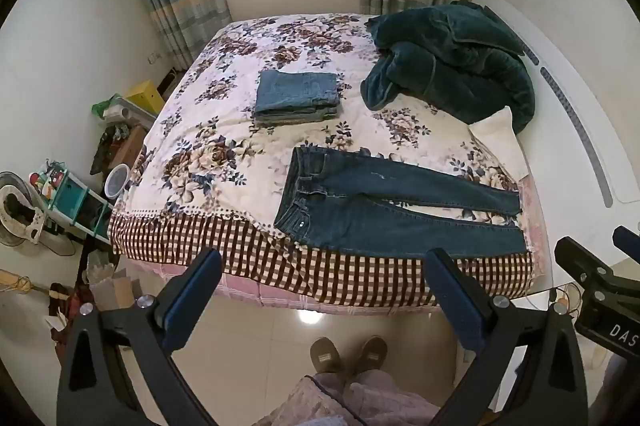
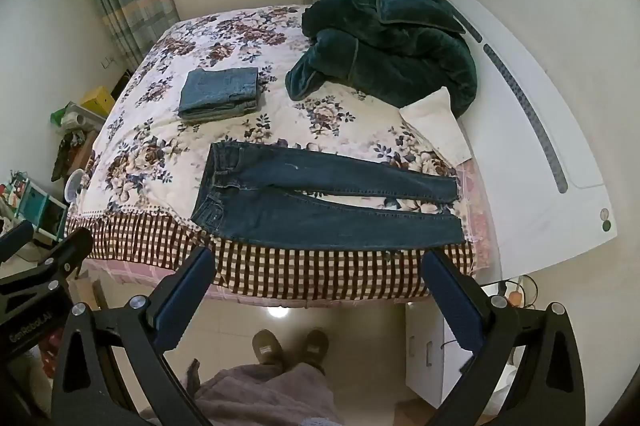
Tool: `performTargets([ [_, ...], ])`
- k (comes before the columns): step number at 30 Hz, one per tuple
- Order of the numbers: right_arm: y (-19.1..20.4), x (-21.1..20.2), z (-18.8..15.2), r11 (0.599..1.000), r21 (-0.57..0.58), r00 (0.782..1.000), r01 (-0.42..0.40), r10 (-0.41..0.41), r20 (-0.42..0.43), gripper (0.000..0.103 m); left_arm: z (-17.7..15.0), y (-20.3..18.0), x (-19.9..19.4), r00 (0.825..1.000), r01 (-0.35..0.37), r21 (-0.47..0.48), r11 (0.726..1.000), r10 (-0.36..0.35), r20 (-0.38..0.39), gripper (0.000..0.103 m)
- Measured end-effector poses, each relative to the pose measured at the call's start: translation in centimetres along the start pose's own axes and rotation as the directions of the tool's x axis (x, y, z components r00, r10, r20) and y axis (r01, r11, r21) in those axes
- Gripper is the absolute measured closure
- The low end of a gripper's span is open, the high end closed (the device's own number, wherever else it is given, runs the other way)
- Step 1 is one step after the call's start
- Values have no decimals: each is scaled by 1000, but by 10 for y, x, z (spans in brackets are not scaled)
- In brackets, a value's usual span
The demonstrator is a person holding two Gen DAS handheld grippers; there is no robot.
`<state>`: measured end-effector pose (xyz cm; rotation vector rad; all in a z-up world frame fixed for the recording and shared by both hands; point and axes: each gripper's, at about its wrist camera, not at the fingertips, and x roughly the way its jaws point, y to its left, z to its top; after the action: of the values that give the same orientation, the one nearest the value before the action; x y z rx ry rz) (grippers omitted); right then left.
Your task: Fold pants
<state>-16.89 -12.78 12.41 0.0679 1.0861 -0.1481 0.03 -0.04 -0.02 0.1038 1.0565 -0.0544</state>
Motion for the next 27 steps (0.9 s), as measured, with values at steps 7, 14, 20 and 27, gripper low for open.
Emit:
performTargets([
  [7,1,-2,0,1000,4,1000,10,-10,7,0,-1,-5,-2,1000,0,4,1000,0,13,0],
  [14,5,-8,5,1000,3,1000,5,-5,6,0,7,-11,-6,1000,7,5,1000,-7,15,0],
  [20,3,-10,4,1000,0,1000,2,-2,8,0,6,-9,-9,1000,13,8,1000,-13,26,0],
  [27,3,-11,4,1000,-2,1000,1,-1,13,0,5,-7,-15,999,24,6,1000,-25,32,0],
])
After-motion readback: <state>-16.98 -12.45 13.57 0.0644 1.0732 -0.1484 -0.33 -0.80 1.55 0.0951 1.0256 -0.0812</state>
